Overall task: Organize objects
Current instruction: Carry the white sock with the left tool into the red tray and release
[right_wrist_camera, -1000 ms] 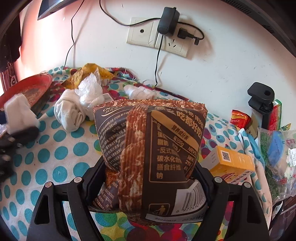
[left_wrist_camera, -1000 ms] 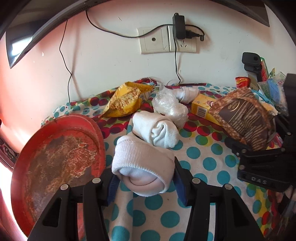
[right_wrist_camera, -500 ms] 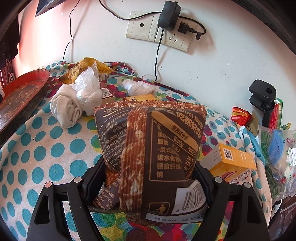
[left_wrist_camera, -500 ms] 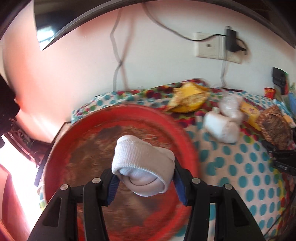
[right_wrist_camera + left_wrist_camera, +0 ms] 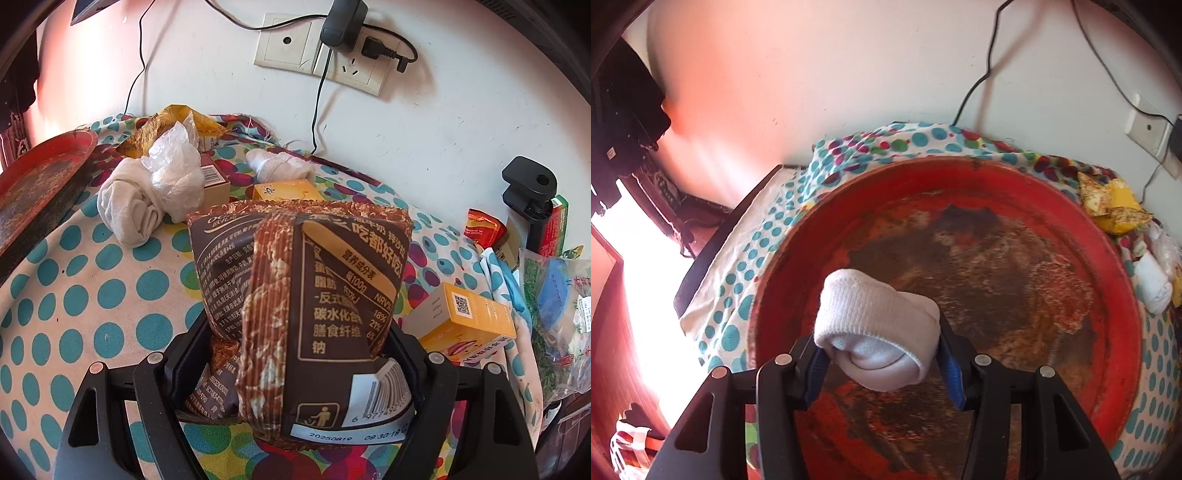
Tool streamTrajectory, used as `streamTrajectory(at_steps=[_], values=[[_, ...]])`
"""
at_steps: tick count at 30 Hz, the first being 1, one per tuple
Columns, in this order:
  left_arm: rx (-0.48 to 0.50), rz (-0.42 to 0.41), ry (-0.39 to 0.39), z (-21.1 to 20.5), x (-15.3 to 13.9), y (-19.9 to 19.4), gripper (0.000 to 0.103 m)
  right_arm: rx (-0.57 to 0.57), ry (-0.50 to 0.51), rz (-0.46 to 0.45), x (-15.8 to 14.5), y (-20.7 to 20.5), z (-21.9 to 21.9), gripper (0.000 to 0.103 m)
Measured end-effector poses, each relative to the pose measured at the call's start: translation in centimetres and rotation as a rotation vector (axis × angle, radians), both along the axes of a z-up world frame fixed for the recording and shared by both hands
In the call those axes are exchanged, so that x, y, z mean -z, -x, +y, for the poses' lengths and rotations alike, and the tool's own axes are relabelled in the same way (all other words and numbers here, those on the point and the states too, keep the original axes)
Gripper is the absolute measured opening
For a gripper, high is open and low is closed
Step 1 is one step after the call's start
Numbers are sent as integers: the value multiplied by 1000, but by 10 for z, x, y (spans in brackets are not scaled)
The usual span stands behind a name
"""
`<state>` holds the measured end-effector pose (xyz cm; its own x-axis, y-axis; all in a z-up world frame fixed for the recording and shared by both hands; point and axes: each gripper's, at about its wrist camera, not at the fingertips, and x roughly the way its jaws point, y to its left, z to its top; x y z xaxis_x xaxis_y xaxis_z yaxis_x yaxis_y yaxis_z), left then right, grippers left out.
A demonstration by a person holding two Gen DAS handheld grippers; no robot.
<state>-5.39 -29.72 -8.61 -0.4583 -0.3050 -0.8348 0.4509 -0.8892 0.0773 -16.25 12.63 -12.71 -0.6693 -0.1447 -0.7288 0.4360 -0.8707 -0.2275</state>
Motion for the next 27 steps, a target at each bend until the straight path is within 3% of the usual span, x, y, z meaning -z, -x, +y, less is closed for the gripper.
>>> streamTrajectory(at_steps=[4,18,23,25,27], values=[[-9,-27,27,-12,8,5,53,-3,-8,0,1,0,-2,82],[-26,-34,-12,-30,19,5,56,-10,-36,-12,3,2,-5,82],[-5,-36,-10,-28,18,2,62,-11,-35,-12,3,1,-6,82],[3,-32,13,-25,15,1,72,-11,-36,-11,3,1,-6,83],[-5,-32,36,-25,11,-1,73,-11,-38,-9,4,1,-6,83]])
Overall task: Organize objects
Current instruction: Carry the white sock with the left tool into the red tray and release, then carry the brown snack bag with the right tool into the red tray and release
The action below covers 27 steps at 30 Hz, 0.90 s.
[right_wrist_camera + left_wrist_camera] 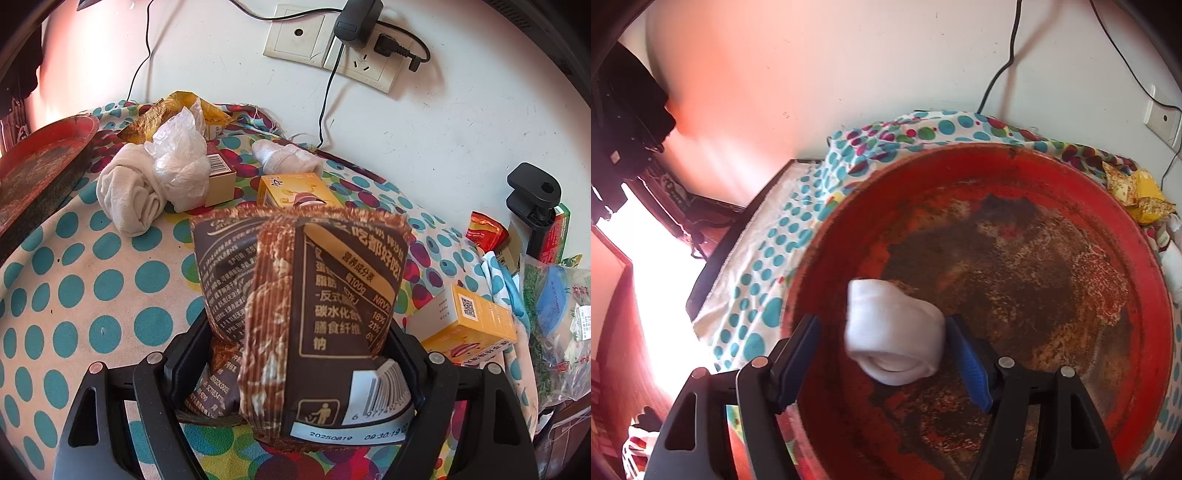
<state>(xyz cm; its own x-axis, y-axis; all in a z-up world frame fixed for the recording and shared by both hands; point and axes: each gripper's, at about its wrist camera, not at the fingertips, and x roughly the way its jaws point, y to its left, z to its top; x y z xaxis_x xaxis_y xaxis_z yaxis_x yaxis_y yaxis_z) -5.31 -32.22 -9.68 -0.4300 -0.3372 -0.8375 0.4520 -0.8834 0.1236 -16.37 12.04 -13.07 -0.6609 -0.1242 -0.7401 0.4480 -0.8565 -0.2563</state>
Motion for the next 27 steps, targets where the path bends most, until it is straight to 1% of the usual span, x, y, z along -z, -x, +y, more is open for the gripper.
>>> streamTrajectory(at_steps=[3,5,7,10,12,16,20,23,27], values=[[-17,21,-29,-2,-7,-5,73,-1,0,0,0,0,0,83],[-19,46,-14,2,-15,-10,73,-1,1,-1,1,0,0,83],[-7,66,25,13,-21,-17,73,-1,2,-1,1,0,0,83],[32,103,54,40,-27,-32,73,-3,11,4,0,-1,1,82],[83,137,84,65,-29,-44,73,-6,34,16,-3,-3,3,82],[177,167,142,113,-23,-61,73,20,69,27,-8,-2,11,82],[232,207,180,143,-19,-75,73,64,85,39,-12,1,19,82],[243,238,200,153,-22,-81,73,85,73,49,-12,2,20,82],[239,255,175,146,-25,-84,73,91,30,68,-12,1,15,82]])
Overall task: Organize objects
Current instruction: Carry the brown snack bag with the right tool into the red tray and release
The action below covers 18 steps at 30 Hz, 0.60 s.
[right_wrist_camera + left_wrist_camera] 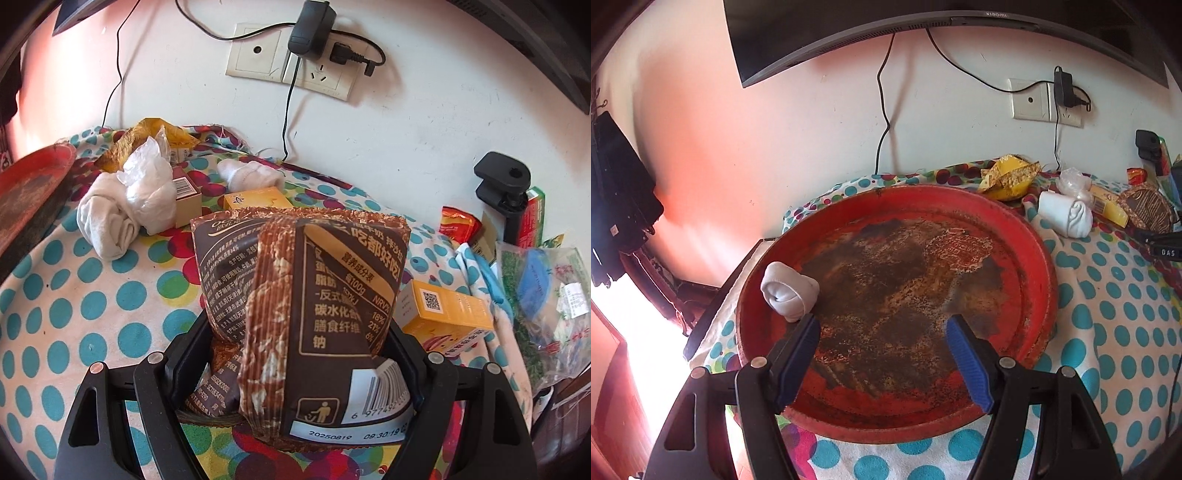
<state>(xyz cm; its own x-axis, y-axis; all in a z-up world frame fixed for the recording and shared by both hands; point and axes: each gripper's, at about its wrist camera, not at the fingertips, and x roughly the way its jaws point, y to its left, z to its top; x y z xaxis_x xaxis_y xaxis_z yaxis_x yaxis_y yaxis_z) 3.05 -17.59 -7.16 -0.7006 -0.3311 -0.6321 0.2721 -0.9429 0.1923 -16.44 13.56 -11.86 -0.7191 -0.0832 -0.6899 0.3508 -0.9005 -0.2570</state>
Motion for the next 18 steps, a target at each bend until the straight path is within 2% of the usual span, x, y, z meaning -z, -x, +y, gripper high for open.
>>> streamTrajectory(at_steps=[7,9,11,14,18], values=[[-98,67,12,-30,-16,-15,73,19,-52,26,0,-3,-3,82],[-122,86,-27,-42,-20,-18,73,30,-64,32,0,-4,-4,82],[-134,88,-85,-53,-20,-20,73,50,-34,4,-4,-4,-4,82],[-144,83,-139,-64,-16,-20,73,57,57,10,-28,-12,-13,82],[-136,74,-122,-65,-13,-20,73,-18,103,26,-66,-23,-56,82]])
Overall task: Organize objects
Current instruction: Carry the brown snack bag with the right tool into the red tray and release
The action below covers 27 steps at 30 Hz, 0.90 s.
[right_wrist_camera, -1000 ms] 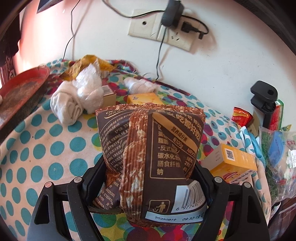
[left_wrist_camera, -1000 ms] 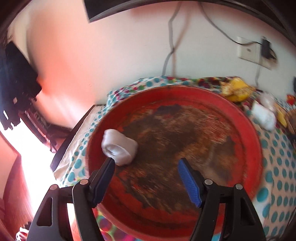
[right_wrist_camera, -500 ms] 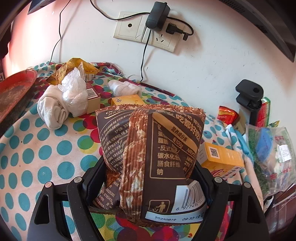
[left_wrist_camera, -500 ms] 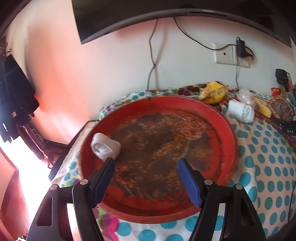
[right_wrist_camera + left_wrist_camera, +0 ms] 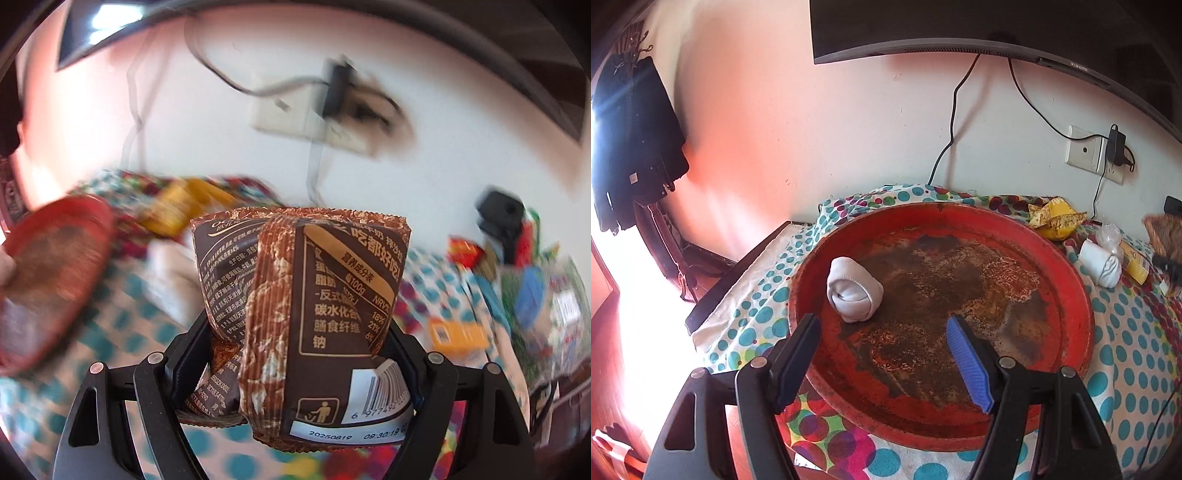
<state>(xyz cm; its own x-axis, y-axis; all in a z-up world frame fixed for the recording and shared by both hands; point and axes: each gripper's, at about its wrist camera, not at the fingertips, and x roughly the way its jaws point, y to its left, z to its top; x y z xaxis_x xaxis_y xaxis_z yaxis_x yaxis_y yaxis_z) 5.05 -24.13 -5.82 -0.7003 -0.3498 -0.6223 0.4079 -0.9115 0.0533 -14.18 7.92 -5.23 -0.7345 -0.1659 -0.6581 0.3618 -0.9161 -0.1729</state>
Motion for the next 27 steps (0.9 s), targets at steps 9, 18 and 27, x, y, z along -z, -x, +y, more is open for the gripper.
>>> streamTrajectory(at_steps=[9,18,27], values=[[-54,25,-51,-28,-6,-8,73,-229,28,-61,-33,-13,-146,82],[-172,63,-62,-79,-13,-25,73,-417,-6,-200,-13,-22,-291,82],[-228,70,-107,-108,-11,-34,73,-490,-69,-283,26,-26,-371,82]])
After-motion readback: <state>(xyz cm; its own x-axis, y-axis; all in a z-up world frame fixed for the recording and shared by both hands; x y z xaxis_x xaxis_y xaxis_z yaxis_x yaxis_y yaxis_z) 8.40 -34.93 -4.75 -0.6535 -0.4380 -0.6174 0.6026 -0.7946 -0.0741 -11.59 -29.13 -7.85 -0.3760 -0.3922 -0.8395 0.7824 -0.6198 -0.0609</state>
